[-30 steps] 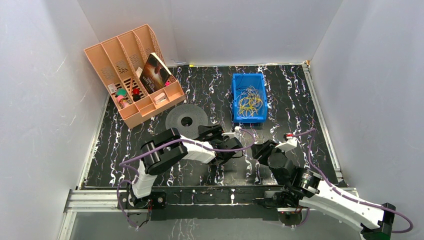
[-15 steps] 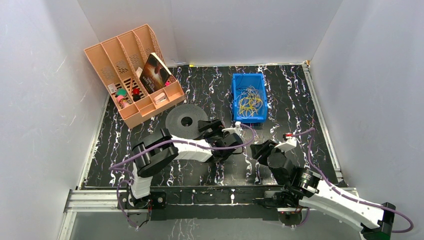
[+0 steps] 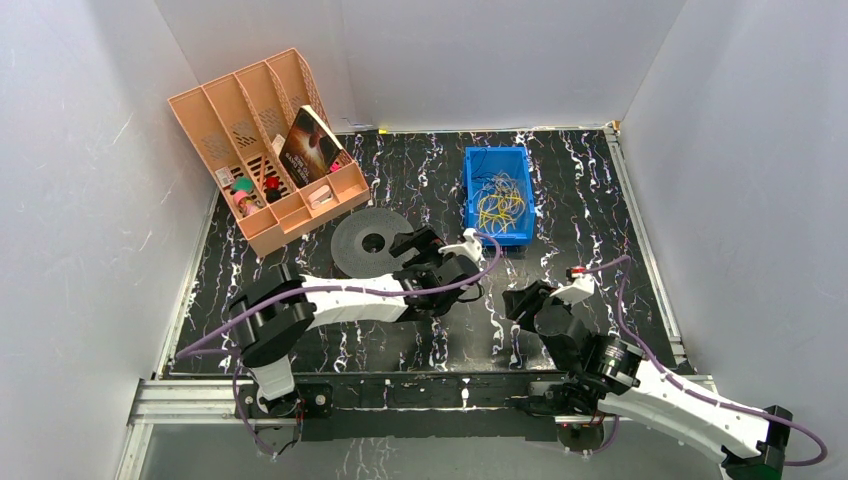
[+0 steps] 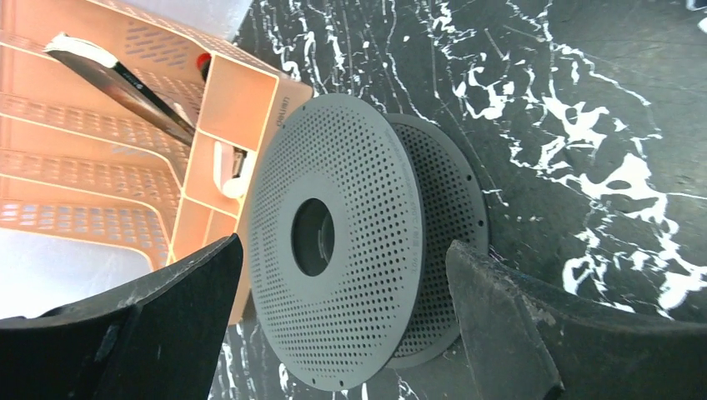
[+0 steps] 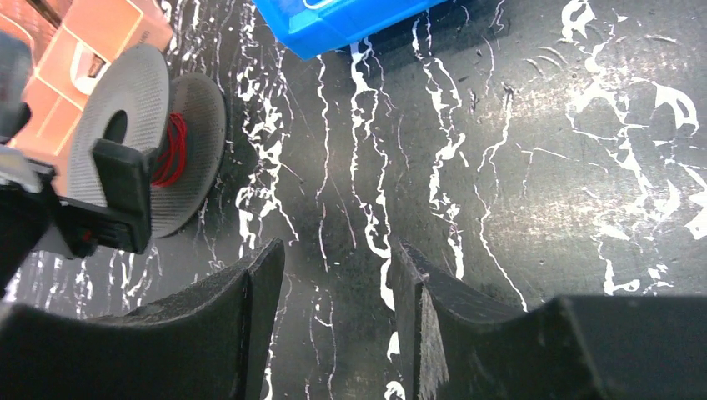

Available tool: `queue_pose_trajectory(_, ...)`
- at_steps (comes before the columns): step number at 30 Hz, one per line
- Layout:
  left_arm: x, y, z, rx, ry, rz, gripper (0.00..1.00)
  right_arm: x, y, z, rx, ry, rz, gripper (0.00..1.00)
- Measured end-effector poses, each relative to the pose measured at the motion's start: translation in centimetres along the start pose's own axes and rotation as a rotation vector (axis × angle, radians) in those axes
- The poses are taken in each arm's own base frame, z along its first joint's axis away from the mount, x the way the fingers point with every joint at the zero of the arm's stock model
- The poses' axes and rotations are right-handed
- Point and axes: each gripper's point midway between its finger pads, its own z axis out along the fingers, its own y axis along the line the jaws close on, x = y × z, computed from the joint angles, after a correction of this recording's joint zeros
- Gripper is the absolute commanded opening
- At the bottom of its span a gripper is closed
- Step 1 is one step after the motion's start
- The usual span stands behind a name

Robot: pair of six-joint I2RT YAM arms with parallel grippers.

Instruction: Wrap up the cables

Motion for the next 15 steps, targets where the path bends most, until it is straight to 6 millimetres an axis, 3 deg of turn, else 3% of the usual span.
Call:
queue_pose_trajectory(7, -0.7, -0.3, -1.3, 0.138, -0.031, -0.108, 0.98, 0.8, -0.5, 0.5, 0.075, 0.048, -0.116, 0.6)
queue_pose_trajectory(15, -2.2, -0.9, -3.1, 0.381, -0.009, -0.221, 0.98, 1.1, 1.0, 2.4, 0.173, 0.134, -0.375, 0.66)
